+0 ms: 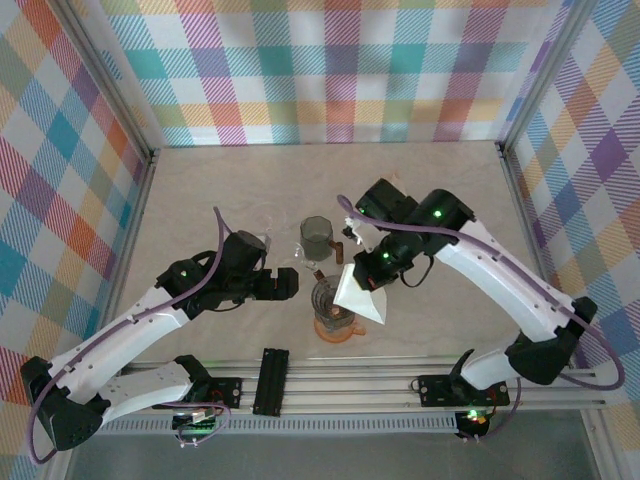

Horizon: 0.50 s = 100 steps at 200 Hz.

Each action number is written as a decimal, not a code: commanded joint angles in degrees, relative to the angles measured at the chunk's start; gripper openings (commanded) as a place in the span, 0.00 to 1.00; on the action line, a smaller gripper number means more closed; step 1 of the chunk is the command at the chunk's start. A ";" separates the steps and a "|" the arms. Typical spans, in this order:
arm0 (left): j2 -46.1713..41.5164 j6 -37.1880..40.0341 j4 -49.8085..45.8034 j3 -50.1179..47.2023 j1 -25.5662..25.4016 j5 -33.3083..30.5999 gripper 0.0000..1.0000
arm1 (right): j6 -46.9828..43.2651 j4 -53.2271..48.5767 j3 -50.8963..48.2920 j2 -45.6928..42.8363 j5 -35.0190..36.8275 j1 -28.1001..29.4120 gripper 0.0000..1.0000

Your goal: Place the coffee filter in the dripper

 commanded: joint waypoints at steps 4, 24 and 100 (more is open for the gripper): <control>-1.76 1.80 1.79 -0.47 0.42 1.67 0.98 | 0.22 -4.97 5.12 3.19 3.04 1.81 0.00; -2.78 1.83 2.71 -0.84 0.37 3.12 0.97 | -0.13 -6.55 7.60 6.52 3.60 2.48 0.00; -4.88 2.66 3.53 -2.70 0.48 3.07 0.98 | -0.83 -9.50 14.69 15.29 7.83 6.87 0.00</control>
